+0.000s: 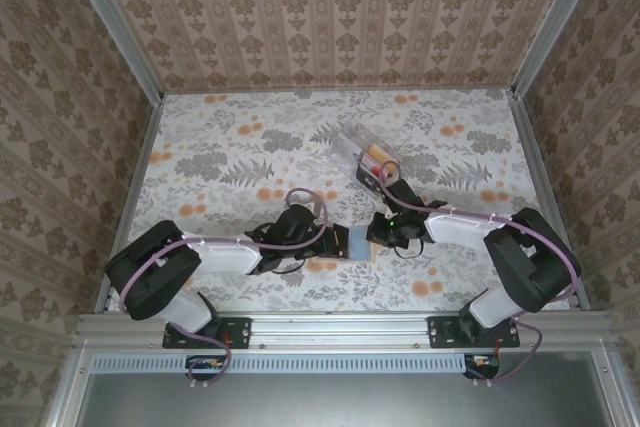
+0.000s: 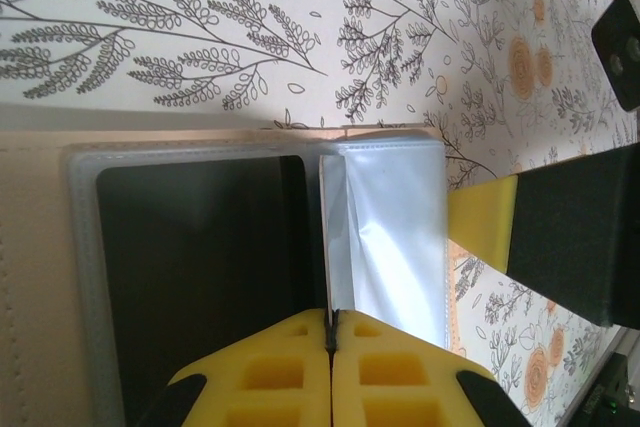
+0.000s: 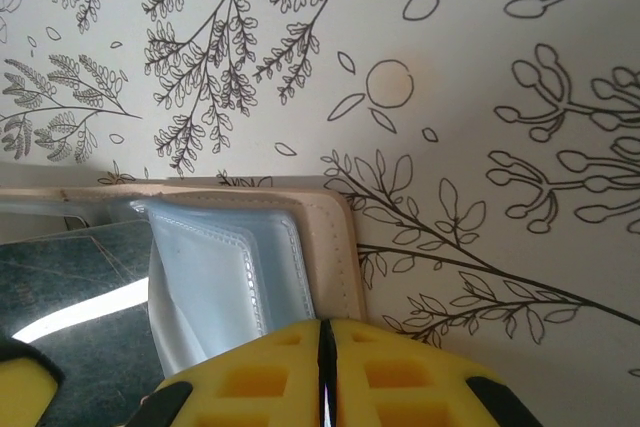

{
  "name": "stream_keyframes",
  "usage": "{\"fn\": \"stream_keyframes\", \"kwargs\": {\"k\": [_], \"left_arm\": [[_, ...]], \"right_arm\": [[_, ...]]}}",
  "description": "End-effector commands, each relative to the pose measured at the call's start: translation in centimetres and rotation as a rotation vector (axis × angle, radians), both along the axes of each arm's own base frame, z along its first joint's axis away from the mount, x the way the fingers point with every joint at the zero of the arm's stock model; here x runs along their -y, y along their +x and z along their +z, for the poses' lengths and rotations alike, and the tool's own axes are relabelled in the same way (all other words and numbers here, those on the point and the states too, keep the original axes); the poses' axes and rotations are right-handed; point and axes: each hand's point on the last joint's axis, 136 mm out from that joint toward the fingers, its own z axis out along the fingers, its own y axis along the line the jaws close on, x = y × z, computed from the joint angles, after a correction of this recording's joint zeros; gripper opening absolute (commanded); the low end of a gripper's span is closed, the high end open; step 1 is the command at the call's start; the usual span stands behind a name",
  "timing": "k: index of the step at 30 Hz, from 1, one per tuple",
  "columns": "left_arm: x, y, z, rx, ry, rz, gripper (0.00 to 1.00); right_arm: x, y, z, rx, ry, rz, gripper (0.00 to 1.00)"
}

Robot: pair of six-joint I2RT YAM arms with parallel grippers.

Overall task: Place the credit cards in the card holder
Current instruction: Insert the credit card into the card slot.

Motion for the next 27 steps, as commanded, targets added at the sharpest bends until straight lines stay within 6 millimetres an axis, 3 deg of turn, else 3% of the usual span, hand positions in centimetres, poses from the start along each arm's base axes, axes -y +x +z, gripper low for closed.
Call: {"fn": "stream_keyframes", "kwargs": {"k": [1,12,20,27], "left_arm": [[-0.9,-1.4,-1.4,-0.037,0.080,-0.039,0.07],[-1.0,-1.6,-1.4,-0.055,0.102,-0.043,0.08],[-2.5,-1.3,-1.8,-0.075,0.157,0.016,0.09],[-2.7,-1.2,-1.6,-0.071,0.157,0.041,0.11]], "right_arm": [[1.3,-2.0,-3.1,-0.093,-0.092,-0.009,0.12],[1.2,-2.0,-3.3,-0.097,-0.098,-0.008,0.12],[1.0,-2.1,-3.4,-0.100,-0.099,-0.005,0.12],[1.0,-2.3,-3.6,-0.103,-0.102,-0.005,0.12]]}}
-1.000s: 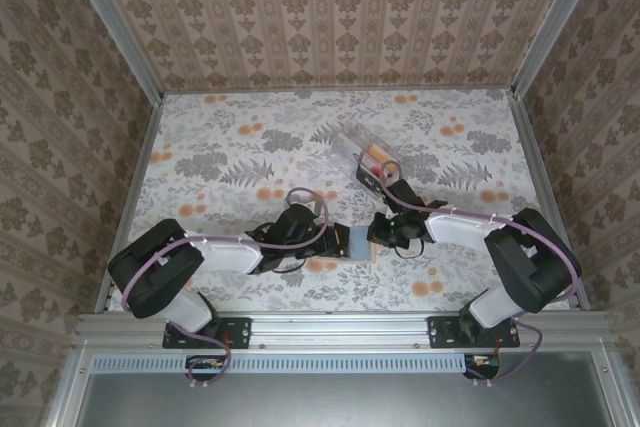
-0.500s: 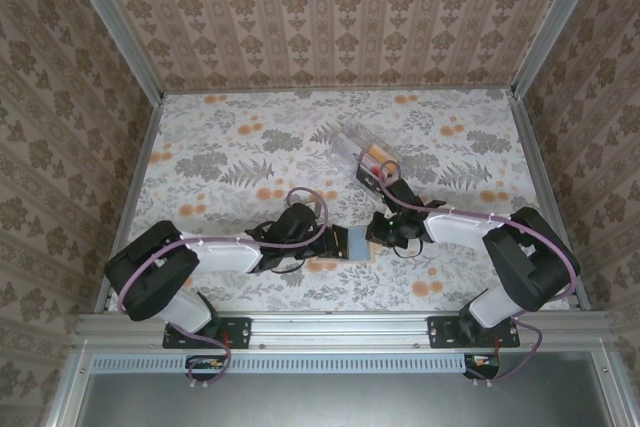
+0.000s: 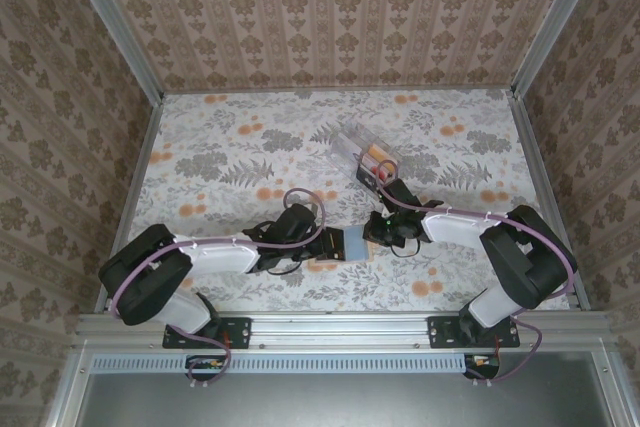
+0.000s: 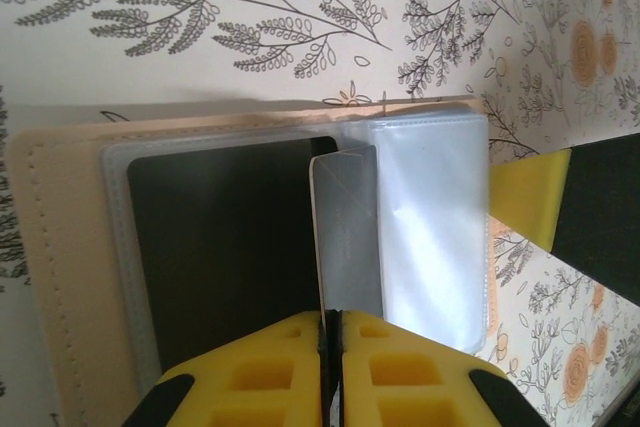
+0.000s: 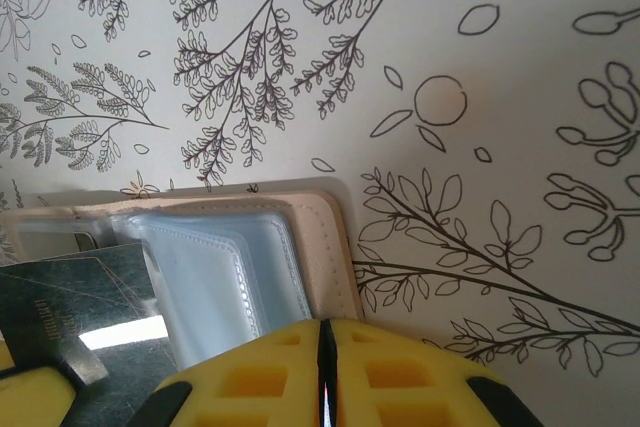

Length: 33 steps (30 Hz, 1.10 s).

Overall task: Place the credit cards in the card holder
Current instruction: Insert the credit card into the card slot.

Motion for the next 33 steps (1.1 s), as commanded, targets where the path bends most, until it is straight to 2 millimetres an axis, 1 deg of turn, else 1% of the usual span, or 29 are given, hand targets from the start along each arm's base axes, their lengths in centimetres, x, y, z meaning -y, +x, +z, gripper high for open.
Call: {"fn": "stream_keyframes", "kwargs": {"k": [1,10,18,26,30,33], "left_arm": [[-1.0,-0.7,-0.9,-0.027,0.052,0.018,0.12],[1.0,-0.7,-0.8,-0.036,-0.001,-0.035,0.13],[1.2,-0.8,-1.0,-0.045,0.003,-0.048,0.14],[1.7,-0.3,-0.4,-0.038,-0.017,-0.030,0.15],[2.6,-0.2,-0.2,-0.043,-0.031,-0.043,0.16],[2.7,-0.1,-0.2,-0.049,-0.018,-0.040,0.17]], "right_arm": [[1.9,-2.7,-3.6,-0.113,-0.117,-0.004,0.12],[1.6,-2.8,-3.8,-0.118,-0.115,0.002,0.12],[1.5,-2.9,-3.8,-0.120,-0.117,0.003,0.13],[1.3,-2.8,-3.7,-0.118,-0.116,0.008,0.13],[1.2,-2.8,-3.6,-0.118,-0.116,0.009,0.13],[1.2,-2.8,-3.5,-0.116,-0.115,0.008,0.13]]}}
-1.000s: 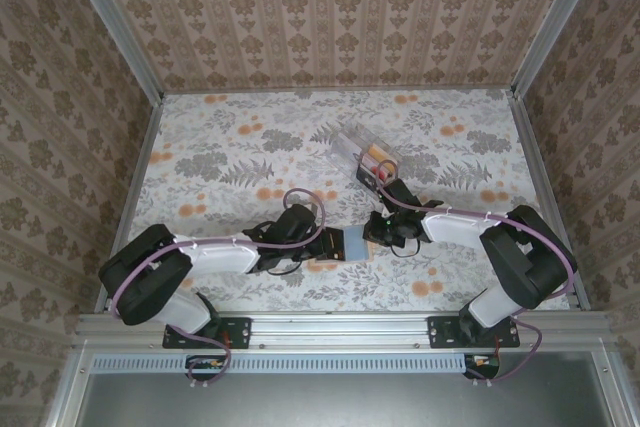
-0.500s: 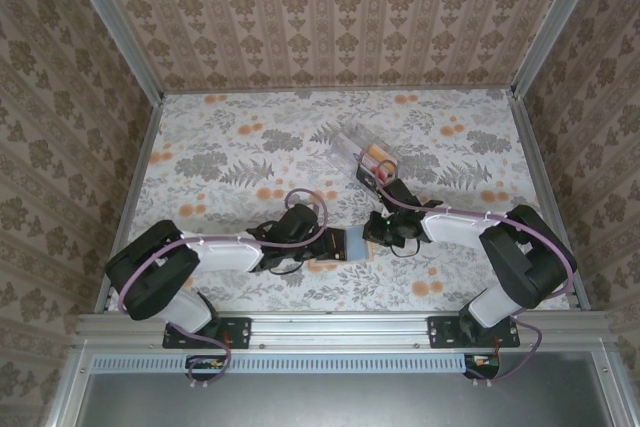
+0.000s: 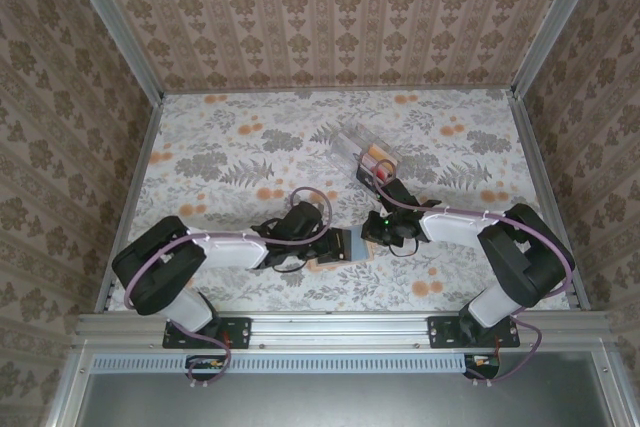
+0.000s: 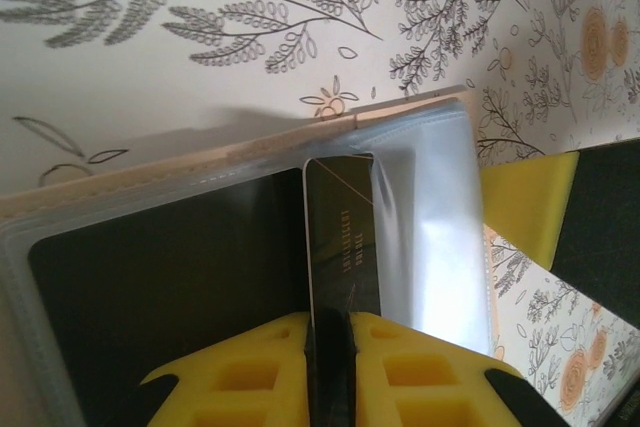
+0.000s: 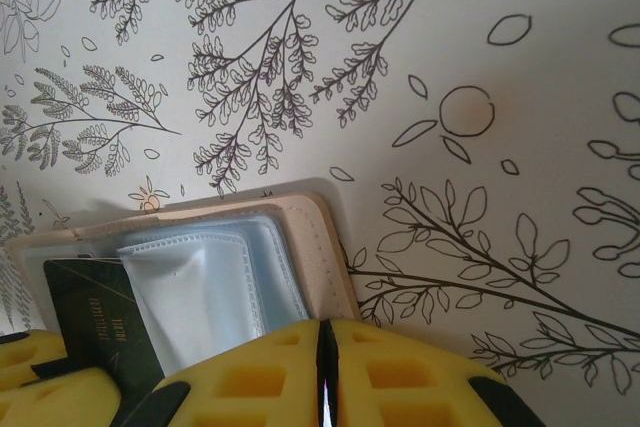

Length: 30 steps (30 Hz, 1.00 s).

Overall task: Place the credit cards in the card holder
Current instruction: Insert the credit card into the card slot.

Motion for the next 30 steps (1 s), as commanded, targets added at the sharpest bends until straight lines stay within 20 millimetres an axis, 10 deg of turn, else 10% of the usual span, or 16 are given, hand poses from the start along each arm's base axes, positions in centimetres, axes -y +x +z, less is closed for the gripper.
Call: {"fn": "stream_keyframes", "kwargs": {"k": [1,11,30], "left_arm": [[1.0,-0.2,0.3,-0.015,-0.006,-0.018,0.17],[0.5,-0.4,1.2,0.000,0.033,-0.031,0.36],[1.7,-1.0,0.9,-0.053,0.111,-0.093,0.28]], "right_arm": [[1.7,-3.0,-3.4,-0.122,-0.115,-0.002,0.13],[1.9,-3.2,-2.9,-0.116,-0.118,-0.007,0.13],[1.8,-3.4,-3.0,-0.125,-0.114,-0.004,0.13]]}}
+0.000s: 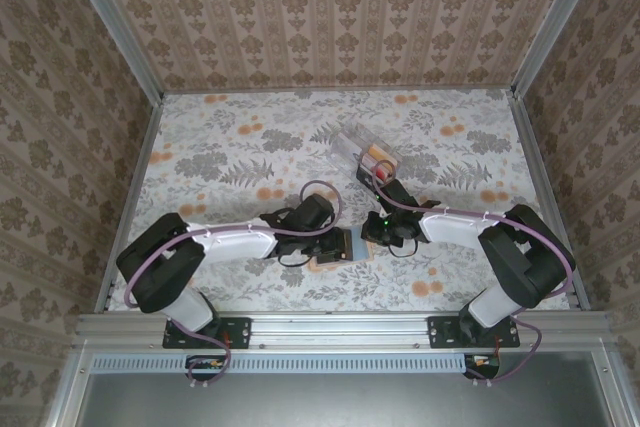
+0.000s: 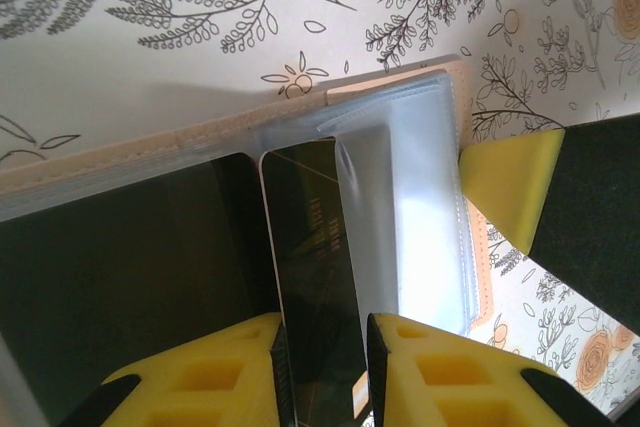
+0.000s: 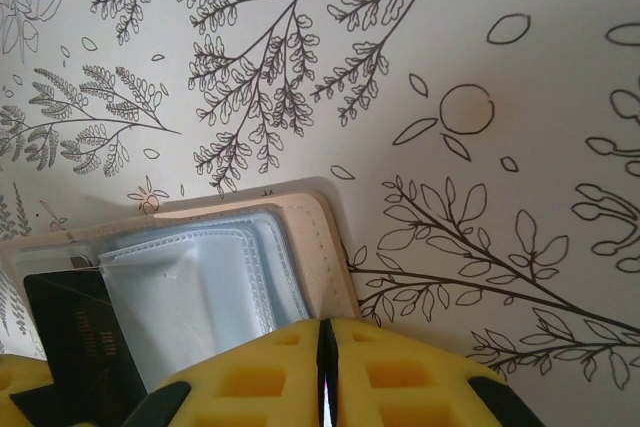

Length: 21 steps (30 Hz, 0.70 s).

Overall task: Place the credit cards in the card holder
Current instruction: Insert the credit card into the card slot.

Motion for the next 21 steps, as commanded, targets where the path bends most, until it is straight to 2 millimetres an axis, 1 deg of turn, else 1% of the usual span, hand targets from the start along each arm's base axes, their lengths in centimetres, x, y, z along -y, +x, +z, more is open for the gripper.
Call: {"fn": "stream_keyframes", "kwargs": {"k": [1,6,9,14,17,21], "left_arm": [[1.2,-0.4,0.2,-0.018,-0.026,-0.023,0.28],[1.6,0.1,0.2,-0.024,-0.065,0.030,0.28],[1.8,0.4,0.3,-0.016,-0.074,0.046,0.30],[2.5,0.4,0.0,-0.019,-0.063,0.033,0.31],[2.4,0.1,-0.3,-0.024,-0.034,0.023,0.32],[2.7,0.1,-0.2,-0.022,-0.019,0.004,0.34]], "right_arm": [[1.8,-3.5,-3.2,-0.136,-0.103,-0.001,0.13],[1.8,-3.9,-3.3,-0.154,-0.105,-0.010,0.13],[1.8,-4.4,-3.4,-0.169,-0.099,-0.013,0.12],[1.2,-4.7,-2.9,-0.166,-0.049,-0.007,0.12],[1.0,-4.7,-2.4,-0.159,-0.033,-0.011,0.12],[0.7,-4.6,-1.9,-0.151,-0.004,-0.017,0.12]]}}
